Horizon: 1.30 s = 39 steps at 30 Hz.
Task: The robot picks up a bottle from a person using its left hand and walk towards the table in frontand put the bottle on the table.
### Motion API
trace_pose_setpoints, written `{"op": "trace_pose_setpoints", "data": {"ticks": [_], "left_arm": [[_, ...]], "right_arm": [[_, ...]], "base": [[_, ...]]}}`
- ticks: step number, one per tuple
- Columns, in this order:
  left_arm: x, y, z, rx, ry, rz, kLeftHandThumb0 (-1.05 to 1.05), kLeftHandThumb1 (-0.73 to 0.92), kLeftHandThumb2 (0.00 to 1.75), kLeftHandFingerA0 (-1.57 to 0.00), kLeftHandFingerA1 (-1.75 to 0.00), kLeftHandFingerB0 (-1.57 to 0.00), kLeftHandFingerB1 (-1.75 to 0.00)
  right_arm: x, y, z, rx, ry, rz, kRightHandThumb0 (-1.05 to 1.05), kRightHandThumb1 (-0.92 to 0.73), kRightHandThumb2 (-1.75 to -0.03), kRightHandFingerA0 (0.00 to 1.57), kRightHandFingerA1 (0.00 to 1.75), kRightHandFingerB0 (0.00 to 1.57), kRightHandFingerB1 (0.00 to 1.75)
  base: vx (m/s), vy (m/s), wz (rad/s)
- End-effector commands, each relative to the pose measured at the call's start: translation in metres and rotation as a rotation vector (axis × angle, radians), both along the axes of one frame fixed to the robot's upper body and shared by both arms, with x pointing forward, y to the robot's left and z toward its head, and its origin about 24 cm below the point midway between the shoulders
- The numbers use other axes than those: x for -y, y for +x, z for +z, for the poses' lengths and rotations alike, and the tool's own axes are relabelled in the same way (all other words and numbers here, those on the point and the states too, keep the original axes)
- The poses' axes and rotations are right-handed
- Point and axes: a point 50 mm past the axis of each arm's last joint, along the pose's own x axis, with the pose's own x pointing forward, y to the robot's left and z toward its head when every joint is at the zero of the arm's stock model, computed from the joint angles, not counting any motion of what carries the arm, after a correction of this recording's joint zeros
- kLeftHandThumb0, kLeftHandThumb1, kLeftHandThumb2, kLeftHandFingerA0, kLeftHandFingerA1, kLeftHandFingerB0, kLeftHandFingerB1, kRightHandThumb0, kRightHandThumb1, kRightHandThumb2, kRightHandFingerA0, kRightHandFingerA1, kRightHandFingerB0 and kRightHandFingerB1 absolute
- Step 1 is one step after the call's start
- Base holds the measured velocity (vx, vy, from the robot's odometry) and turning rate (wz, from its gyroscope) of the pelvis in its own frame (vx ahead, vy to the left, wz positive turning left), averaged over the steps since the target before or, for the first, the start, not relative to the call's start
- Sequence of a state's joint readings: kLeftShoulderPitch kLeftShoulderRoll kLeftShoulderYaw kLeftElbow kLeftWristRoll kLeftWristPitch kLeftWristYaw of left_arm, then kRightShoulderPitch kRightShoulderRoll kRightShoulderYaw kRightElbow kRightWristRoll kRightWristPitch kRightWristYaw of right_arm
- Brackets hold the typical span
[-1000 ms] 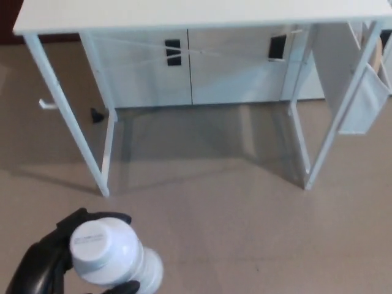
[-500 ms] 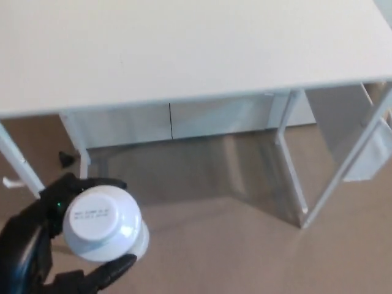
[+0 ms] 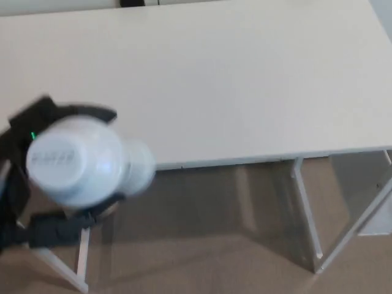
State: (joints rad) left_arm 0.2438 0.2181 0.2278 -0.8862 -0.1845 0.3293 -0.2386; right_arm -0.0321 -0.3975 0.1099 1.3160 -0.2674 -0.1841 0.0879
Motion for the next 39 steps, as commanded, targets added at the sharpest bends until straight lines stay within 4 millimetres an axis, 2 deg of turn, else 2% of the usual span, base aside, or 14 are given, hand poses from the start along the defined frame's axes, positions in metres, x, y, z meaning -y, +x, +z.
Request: {"op": "trace_pose_setpoints", "data": {"ticks": [1,2,3,4,9,14,16,19,20,21,24,26,30,39], "left_arm": [[-0.003,0.015,0.001,-0.053,-0.005,0.020,-0.27,0.79,0.68,-1.06,-1.30,-0.79,-0.98],[-0.003,0.017,0.001,-0.062,-0.006,0.019,-0.27,0.79,0.68,-1.06,-1.30,-0.79,-0.98],[-0.001,0.018,-0.002,-0.078,0.013,0.016,-0.29,0.79,0.67,-1.08,-1.31,-0.79,-1.00],[0.000,0.027,-0.001,-0.083,0.036,0.027,-0.28,0.77,0.69,-1.08,-1.31,-0.81,-1.00],[0.003,0.051,0.005,-0.093,0.049,0.040,-0.23,0.77,0.68,-1.12,-1.29,-0.81,-1.02],[0.016,0.073,0.013,-0.083,0.070,0.026,-0.12,0.81,0.64,-1.14,-1.30,-0.80,-0.92],[0.020,0.080,0.012,-0.092,0.083,0.028,-0.17,0.79,0.71,-1.11,-1.30,-0.79,-0.89],[0.022,0.087,0.010,-0.115,0.092,0.036,-0.20,0.77,0.73,-1.10,-1.30,-0.77,-0.87],[0.021,0.093,0.008,-0.127,0.091,0.044,-0.15,0.80,0.64,-1.10,-1.33,-0.77,-0.87],[0.021,0.096,0.007,-0.133,0.091,0.047,-0.15,0.80,0.64,-1.10,-1.33,-0.77,-0.87],[0.018,0.104,0.001,-0.169,0.112,0.061,-0.16,0.81,0.64,-1.08,-1.34,-0.78,-0.86],[0.016,0.106,-0.004,-0.188,0.111,0.059,-0.20,0.80,0.64,-1.10,-1.32,-0.79,-0.83],[0.014,0.104,-0.016,-0.229,0.111,0.056,-0.22,0.79,0.64,-1.10,-1.32,-0.81,-0.85],[0.014,0.106,-0.021,-0.247,0.116,0.067,-0.22,0.81,0.64,-1.11,-1.30,-0.82,-0.88]], "right_arm": [[0.002,-0.016,-0.003,-0.048,0.007,-0.033,-0.41,-0.67,-0.63,0.70,0.49,0.54,0.42],[0.002,-0.017,-0.003,-0.051,0.009,-0.034,-0.41,-0.67,-0.63,0.70,0.49,0.54,0.42],[0.002,-0.026,-0.005,-0.075,0.007,-0.033,-0.39,-0.71,-0.59,0.73,0.46,0.56,0.40],[0.002,-0.029,-0.005,-0.077,0.017,-0.045,-0.38,-0.71,-0.59,0.70,0.47,0.54,0.40],[0.002,-0.030,-0.006,-0.093,0.017,-0.032,-0.43,-0.69,-0.62,0.69,0.46,0.53,0.40],[0.001,-0.026,-0.006,-0.087,0.030,-0.051,-0.42,-0.68,-0.61,0.67,0.46,0.52,0.40],[0.002,-0.024,-0.005,-0.084,0.037,-0.055,-0.44,-0.68,-0.63,0.68,0.47,0.51,0.40],[0.002,-0.022,-0.004,-0.076,0.052,-0.057,-0.43,-0.69,-0.62,0.68,0.48,0.51,0.41],[0.002,-0.019,-0.004,-0.070,0.053,-0.053,-0.41,-0.69,-0.62,0.68,0.49,0.51,0.41],[0.001,-0.017,-0.004,-0.068,0.053,-0.051,-0.41,-0.69,-0.62,0.68,0.49,0.51,0.41],[0.000,-0.021,-0.005,-0.081,0.048,-0.048,-0.43,-0.69,-0.62,0.67,0.47,0.50,0.40],[0.000,-0.022,-0.005,-0.080,0.053,-0.047,-0.41,-0.68,-0.62,0.70,0.50,0.54,0.42],[0.002,-0.026,-0.005,-0.092,0.054,-0.057,-0.41,-0.68,-0.62,0.67,0.49,0.51,0.41],[0.003,-0.018,-0.003,-0.077,0.053,-0.047,-0.42,-0.69,-0.62,0.66,0.49,0.50,0.41]], "base": [[0.10,0.020,-0.05],[0.09,0.040,-0.07],[0.11,0.067,-0.11],[0.11,0.100,-0.09],[0.12,0.166,-0.04],[0.08,0.137,0.06],[0.00,0.000,0.00],[0.00,0.000,0.00],[0.06,-0.010,0.09],[0.06,-0.012,0.12],[0.07,-0.043,0.06],[0.03,-0.012,-0.06],[0.00,0.000,0.00],[0.04,0.052,-0.04]]}}
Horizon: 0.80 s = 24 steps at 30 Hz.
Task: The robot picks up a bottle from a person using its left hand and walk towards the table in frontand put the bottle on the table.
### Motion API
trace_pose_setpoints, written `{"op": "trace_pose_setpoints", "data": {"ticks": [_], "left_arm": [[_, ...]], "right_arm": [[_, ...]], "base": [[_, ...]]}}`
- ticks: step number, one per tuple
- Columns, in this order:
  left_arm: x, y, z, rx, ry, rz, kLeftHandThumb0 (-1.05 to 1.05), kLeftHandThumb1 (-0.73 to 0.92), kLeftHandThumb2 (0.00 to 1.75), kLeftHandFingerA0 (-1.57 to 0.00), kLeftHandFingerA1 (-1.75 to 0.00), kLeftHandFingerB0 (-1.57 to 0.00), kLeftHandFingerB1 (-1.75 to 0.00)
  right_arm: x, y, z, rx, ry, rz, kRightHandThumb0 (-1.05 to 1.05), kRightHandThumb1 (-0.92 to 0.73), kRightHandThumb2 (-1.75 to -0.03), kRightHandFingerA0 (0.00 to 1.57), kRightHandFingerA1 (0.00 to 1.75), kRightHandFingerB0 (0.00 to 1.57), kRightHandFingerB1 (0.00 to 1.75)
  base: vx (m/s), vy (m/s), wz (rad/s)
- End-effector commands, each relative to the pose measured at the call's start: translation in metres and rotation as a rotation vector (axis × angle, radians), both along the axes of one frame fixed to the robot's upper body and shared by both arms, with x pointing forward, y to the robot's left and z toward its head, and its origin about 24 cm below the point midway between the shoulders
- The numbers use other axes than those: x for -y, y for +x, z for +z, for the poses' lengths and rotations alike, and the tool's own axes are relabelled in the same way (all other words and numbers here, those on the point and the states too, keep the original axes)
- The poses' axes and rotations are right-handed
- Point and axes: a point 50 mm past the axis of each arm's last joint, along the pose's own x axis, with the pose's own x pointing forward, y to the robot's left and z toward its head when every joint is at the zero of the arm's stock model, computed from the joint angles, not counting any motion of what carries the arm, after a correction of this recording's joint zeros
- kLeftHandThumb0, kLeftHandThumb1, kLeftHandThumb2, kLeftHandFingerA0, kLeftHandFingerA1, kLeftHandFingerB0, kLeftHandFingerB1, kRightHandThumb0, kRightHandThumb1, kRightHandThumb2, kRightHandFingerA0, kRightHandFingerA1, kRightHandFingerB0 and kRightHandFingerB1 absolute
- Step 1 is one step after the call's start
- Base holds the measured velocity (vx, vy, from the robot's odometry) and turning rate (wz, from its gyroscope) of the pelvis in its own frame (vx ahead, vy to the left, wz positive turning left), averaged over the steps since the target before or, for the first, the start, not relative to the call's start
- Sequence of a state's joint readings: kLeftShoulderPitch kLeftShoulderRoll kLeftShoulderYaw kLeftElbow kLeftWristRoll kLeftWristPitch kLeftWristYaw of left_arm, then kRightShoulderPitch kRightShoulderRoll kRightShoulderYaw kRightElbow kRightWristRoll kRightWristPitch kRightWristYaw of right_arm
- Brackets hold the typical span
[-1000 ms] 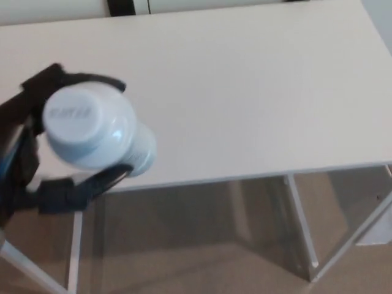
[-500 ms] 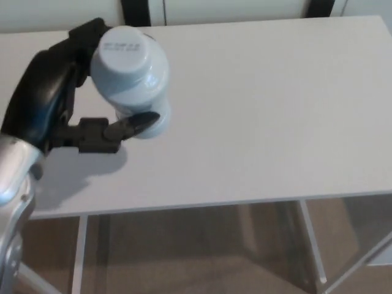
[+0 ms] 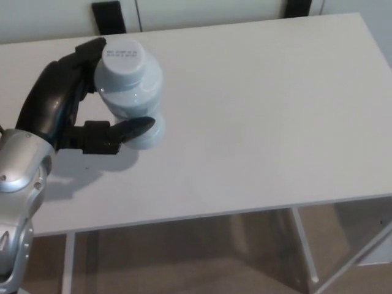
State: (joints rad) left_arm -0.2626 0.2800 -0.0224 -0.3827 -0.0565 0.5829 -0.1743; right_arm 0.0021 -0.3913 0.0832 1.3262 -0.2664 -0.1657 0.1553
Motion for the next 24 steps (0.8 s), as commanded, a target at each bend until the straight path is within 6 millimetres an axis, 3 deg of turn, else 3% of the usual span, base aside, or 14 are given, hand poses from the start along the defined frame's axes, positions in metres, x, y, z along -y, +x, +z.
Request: {"op": "trace_pose_setpoints", "data": {"ticks": [1,9,24], "left_arm": [[-0.004,0.001,0.002,0.019,0.032,0.028,-0.23,0.81,0.65,-1.11,-1.31,-0.82,-0.87],[-0.008,0.007,-0.003,-0.017,0.010,0.043,-0.24,0.80,0.65,-1.09,-1.32,-0.83,-0.85],[0.005,0.010,-0.036,-0.105,0.002,0.008,-0.24,0.80,0.65,-1.07,-1.36,-0.84,-0.84]], "right_arm": [[0.003,0.000,0.002,-0.004,-0.003,-0.018,-0.42,-0.70,-0.62,0.66,0.48,0.50,0.40],[0.003,0.010,0.004,0.014,-0.004,-0.003,-0.42,-0.69,-0.62,0.67,0.48,0.51,0.40],[0.002,0.009,0.003,0.008,-0.002,0.013,-0.40,-0.71,-0.59,0.70,0.47,0.52,0.40]], "base": [[0.05,0.094,0.34],[0.00,0.022,0.05],[0.00,0.000,0.00]]}}
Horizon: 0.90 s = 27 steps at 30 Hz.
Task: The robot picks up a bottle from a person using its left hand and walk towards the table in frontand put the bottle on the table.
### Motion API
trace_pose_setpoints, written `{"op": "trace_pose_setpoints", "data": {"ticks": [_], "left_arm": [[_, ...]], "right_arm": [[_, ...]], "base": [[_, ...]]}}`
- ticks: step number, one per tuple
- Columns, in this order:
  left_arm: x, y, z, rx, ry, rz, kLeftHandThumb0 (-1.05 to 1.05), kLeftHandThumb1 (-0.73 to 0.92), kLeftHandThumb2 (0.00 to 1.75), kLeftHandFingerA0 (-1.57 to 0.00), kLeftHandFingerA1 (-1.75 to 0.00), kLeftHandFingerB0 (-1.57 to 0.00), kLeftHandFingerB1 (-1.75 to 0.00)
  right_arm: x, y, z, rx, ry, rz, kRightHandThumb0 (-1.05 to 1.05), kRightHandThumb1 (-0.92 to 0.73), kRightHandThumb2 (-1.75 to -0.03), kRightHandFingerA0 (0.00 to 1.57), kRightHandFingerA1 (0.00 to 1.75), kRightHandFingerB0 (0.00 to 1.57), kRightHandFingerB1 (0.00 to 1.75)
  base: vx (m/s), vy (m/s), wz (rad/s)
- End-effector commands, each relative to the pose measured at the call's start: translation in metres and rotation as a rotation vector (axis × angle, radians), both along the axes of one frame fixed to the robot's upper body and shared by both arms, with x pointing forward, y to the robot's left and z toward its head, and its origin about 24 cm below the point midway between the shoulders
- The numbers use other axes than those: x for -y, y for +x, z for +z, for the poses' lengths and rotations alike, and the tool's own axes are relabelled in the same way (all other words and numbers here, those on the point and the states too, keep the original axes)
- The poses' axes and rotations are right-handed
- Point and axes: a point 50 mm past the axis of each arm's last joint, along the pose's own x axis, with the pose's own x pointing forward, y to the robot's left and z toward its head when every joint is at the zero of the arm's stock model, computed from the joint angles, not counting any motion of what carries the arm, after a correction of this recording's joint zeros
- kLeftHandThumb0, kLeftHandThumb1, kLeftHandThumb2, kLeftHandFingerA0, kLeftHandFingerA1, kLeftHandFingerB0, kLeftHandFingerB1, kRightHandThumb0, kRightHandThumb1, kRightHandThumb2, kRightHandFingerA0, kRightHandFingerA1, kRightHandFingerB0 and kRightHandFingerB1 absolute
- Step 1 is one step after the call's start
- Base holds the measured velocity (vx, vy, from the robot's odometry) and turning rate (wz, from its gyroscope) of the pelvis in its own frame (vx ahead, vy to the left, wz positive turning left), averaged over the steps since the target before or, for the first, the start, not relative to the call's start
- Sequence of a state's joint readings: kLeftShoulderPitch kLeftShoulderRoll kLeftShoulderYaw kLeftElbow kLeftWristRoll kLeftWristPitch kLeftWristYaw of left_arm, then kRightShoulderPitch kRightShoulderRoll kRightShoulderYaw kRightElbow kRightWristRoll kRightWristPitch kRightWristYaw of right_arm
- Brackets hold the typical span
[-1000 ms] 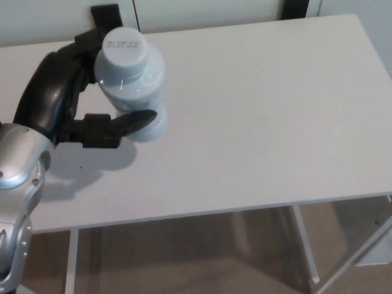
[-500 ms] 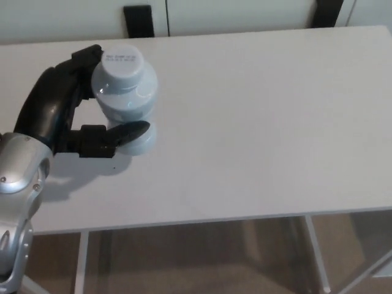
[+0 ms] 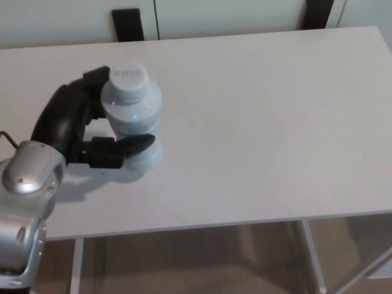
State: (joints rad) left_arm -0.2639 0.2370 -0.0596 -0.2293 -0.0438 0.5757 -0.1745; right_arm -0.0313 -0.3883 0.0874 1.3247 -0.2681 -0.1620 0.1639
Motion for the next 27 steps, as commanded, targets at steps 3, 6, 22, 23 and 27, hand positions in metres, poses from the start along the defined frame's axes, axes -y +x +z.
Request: {"op": "trace_pose_setpoints", "data": {"ticks": [3,6,22,23,27], "left_arm": [[0.008,0.000,-0.007,0.048,0.076,-0.046,-0.25,0.79,0.65,-1.10,-1.33,-0.85,-0.80],[0.011,-0.001,-0.014,0.045,0.089,-0.062,-0.24,0.80,0.64,-1.14,-1.25,-0.85,-0.84],[0.018,-0.002,-0.033,-0.007,0.052,-0.074,-0.23,0.84,0.67,-1.10,-1.31,-0.83,-0.86],[0.017,-0.002,-0.033,-0.005,0.051,-0.074,-0.23,0.84,0.67,-1.10,-1.31,-0.83,-0.86],[0.019,-0.003,-0.034,0.003,0.060,-0.076,-0.54,0.67,0.62,-0.10,-0.26,-0.11,-0.24]], "right_arm": [[0.004,-0.002,0.001,-0.014,-0.008,-0.002,-0.41,-0.68,-0.62,0.70,0.49,0.52,0.42],[0.002,-0.001,0.001,-0.018,-0.001,0.000,-0.43,-0.69,-0.62,0.68,0.49,0.51,0.41],[0.003,0.011,0.004,-0.010,0.002,0.025,-0.41,-0.70,-0.61,0.68,0.47,0.52,0.41],[0.003,0.012,0.004,-0.010,0.002,0.026,-0.41,-0.70,-0.61,0.68,0.47,0.52,0.41],[0.003,0.017,0.005,-0.004,-0.006,0.027,-0.43,-0.69,-0.61,0.68,0.47,0.51,0.40]], "base": [[0.00,0.000,0.00],[0.00,0.000,0.00],[0.00,0.000,0.00],[0.00,0.000,0.00],[0.00,0.000,0.00]]}}
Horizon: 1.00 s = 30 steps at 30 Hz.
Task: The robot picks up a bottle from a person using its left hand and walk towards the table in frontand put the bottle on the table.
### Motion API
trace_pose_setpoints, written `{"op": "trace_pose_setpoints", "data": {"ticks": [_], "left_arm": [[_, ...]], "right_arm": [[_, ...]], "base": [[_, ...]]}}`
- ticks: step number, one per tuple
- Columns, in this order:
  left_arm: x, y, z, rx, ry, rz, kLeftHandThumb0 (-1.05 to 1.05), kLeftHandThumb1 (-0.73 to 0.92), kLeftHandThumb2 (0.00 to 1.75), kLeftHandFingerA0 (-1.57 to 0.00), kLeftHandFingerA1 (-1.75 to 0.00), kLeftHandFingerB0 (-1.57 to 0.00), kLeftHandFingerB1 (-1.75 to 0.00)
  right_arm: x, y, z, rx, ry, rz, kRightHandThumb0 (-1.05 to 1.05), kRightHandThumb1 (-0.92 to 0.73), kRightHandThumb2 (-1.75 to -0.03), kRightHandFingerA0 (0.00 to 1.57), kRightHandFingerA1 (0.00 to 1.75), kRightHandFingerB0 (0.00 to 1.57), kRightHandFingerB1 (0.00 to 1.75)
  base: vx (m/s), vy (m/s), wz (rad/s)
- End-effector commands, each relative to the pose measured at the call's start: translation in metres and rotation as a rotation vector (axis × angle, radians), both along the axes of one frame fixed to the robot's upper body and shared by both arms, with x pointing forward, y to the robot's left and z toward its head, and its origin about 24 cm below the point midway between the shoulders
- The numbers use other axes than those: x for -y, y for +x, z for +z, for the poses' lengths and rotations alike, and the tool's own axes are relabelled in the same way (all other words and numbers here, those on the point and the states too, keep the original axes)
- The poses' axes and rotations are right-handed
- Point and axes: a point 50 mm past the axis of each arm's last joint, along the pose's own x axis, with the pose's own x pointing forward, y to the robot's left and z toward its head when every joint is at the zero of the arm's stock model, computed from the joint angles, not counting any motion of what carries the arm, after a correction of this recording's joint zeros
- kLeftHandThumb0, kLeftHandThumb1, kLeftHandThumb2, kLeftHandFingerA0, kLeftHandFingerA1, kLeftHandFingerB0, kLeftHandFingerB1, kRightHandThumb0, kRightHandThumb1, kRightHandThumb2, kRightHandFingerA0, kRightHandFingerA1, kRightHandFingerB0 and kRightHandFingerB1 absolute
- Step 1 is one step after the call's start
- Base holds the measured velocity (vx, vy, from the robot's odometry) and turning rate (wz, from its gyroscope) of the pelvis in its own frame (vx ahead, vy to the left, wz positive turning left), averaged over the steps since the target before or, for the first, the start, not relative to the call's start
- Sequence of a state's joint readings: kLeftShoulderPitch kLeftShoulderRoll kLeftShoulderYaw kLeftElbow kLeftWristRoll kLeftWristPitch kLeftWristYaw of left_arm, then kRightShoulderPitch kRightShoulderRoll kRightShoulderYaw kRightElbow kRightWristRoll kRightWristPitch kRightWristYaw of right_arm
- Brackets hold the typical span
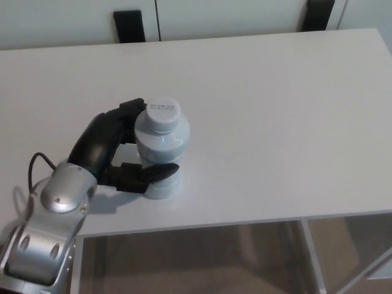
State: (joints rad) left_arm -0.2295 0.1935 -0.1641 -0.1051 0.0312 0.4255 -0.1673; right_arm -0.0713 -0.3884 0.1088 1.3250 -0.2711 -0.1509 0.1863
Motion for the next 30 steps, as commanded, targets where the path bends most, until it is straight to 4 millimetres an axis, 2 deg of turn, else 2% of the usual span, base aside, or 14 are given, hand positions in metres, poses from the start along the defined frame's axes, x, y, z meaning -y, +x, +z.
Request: {"op": "trace_pose_setpoints", "data": {"ticks": [1,2,9,15,18,20,22,26,30], "left_arm": [[-0.002,-0.002,0.000,0.064,0.032,-0.018,-0.78,0.54,0.84,0.00,-0.02,0.00,-0.07],[-0.002,-0.002,0.000,0.074,0.041,-0.024,-0.85,0.55,0.85,0.00,0.00,0.00,0.00],[-0.008,0.001,0.010,0.099,0.070,-0.077,-0.82,0.50,0.83,0.00,0.00,0.00,0.00],[-0.020,-0.008,0.005,0.052,0.043,-0.103,-0.77,0.45,0.76,0.00,0.00,0.00,0.00],[-0.035,-0.013,0.003,0.044,0.041,-0.098,-0.78,0.46,0.76,0.00,0.00,0.00,0.00],[-0.056,-0.018,0.004,0.036,0.050,-0.071,-0.83,0.48,0.76,0.00,0.00,0.00,0.00],[-0.066,-0.022,0.004,0.026,0.042,-0.058,-0.82,0.47,0.76,0.00,0.00,0.00,0.00],[-0.094,-0.051,0.008,0.020,-0.021,-0.031,-0.71,0.40,0.69,0.00,0.00,0.00,0.00],[-0.111,-0.085,0.014,0.071,-0.087,-0.023,-0.70,0.42,0.72,0.00,0.00,0.00,0.00]], "right_arm": [[0.006,0.004,0.004,-0.009,-0.022,0.001,-0.42,-0.66,-0.61,0.69,0.48,0.52,0.40],[0.006,0.005,0.004,-0.009,-0.023,0.001,-0.40,-0.69,-0.59,0.71,0.47,0.55,0.40],[0.006,0.015,0.007,0.014,-0.035,0.022,-0.41,-0.69,-0.60,0.73,0.50,0.56,0.42],[0.012,0.003,0.007,-0.007,-0.039,0.009,-0.42,-0.69,-0.60,0.73,0.51,0.56,0.42],[0.013,0.001,0.008,-0.019,-0.039,0.020,-0.42,-0.70,-0.60,0.73,0.52,0.56,0.43],[0.015,-0.004,0.008,-0.031,-0.042,0.035,-0.42,-0.70,-0.60,0.70,0.50,0.55,0.42],[0.017,-0.007,0.008,-0.041,-0.042,0.046,-0.43,-0.71,-0.60,0.70,0.49,0.54,0.42],[0.022,-0.022,0.008,-0.069,-0.040,0.036,-0.41,-0.70,-0.59,0.70,0.49,0.56,0.42],[0.021,-0.027,0.006,-0.090,-0.056,0.066,-0.42,-0.71,-0.61,0.73,0.51,0.57,0.44]], "base": [[0.00,0.000,0.00],[0.00,0.000,0.00],[0.00,0.000,0.00],[0.00,0.000,0.00],[0.00,0.000,0.00],[0.00,0.000,0.00],[0.00,0.000,0.00],[0.00,0.000,0.00],[0.00,0.000,0.00]]}}
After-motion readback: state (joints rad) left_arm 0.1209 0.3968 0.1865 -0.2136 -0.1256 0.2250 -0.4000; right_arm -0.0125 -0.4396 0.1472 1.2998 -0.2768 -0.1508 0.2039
